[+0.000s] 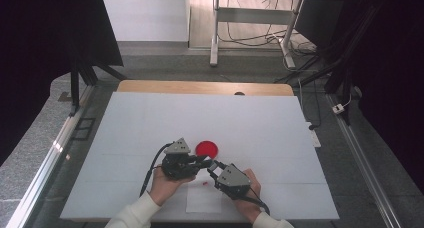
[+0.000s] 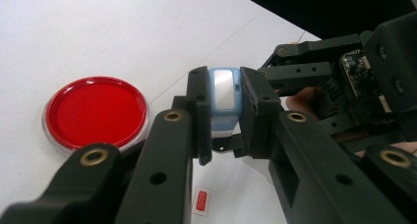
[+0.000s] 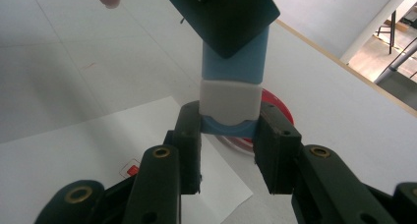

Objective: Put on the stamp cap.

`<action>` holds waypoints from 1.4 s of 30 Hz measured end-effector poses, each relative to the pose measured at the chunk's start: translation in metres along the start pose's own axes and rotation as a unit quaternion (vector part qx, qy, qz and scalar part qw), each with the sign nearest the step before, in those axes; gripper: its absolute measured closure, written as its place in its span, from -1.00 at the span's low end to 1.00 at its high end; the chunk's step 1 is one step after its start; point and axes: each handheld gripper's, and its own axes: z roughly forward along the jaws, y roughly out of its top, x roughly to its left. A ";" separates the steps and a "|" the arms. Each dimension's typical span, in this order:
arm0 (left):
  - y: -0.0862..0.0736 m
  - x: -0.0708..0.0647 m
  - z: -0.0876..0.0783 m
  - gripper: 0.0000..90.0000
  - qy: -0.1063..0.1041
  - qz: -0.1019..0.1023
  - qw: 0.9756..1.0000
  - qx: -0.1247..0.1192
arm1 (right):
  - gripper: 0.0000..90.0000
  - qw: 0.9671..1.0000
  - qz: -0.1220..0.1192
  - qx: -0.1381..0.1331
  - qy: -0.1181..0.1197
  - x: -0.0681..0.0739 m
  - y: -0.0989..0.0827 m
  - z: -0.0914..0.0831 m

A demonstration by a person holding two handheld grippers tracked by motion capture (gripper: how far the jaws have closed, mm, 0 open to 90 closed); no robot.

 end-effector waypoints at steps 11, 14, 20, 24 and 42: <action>0.001 0.001 -0.001 0.68 0.001 0.001 1.000 -0.002 | 0.42 1.000 0.008 0.007 0.017 -0.004 -0.002 0.002; 0.001 0.001 -0.002 0.68 -0.001 0.001 1.000 -0.003 | 0.38 1.000 0.010 0.007 0.020 -0.005 -0.003 0.002; 0.004 0.001 -0.008 0.68 0.001 0.003 1.000 -0.016 | 0.16 0.999 0.023 0.011 0.031 -0.011 -0.004 0.000; 0.005 0.003 -0.012 0.68 0.003 0.005 1.000 -0.022 | 0.08 0.998 0.040 0.008 0.045 -0.021 -0.006 -0.006; 0.006 0.011 -0.025 0.68 0.026 0.024 0.999 -0.018 | 0.04 0.995 0.096 0.026 0.024 -0.086 -0.049 -0.068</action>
